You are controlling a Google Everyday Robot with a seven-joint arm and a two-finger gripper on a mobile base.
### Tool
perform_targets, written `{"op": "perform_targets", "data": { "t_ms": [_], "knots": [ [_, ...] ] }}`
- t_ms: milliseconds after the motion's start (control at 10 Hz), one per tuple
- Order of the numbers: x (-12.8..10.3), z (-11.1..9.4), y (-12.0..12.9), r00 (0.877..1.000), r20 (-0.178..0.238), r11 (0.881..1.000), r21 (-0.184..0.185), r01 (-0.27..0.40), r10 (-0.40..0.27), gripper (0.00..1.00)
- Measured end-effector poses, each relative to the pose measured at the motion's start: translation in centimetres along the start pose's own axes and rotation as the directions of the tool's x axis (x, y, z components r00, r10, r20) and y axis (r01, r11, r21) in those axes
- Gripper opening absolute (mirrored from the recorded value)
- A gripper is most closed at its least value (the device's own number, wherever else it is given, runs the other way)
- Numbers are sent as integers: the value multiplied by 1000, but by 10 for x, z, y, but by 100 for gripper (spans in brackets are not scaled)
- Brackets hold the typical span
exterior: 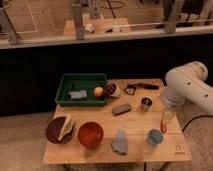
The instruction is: Place grapes in purple bowl
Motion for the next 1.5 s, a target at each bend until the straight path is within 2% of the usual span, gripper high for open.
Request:
{"op": "perform_targets", "data": {
  "t_ms": [1000,1200,1300,1500],
  "knots": [
    [0,0,0,1000,1,1000,2,0,0,80],
    [-13,-5,-16,999,31,998,42,41,-43,80],
    [-32,-7,-34,994,70,995,67,76,-80,80],
    [-65,-9,-65,976,161,986,109,129,-145,80]
  ]
}}
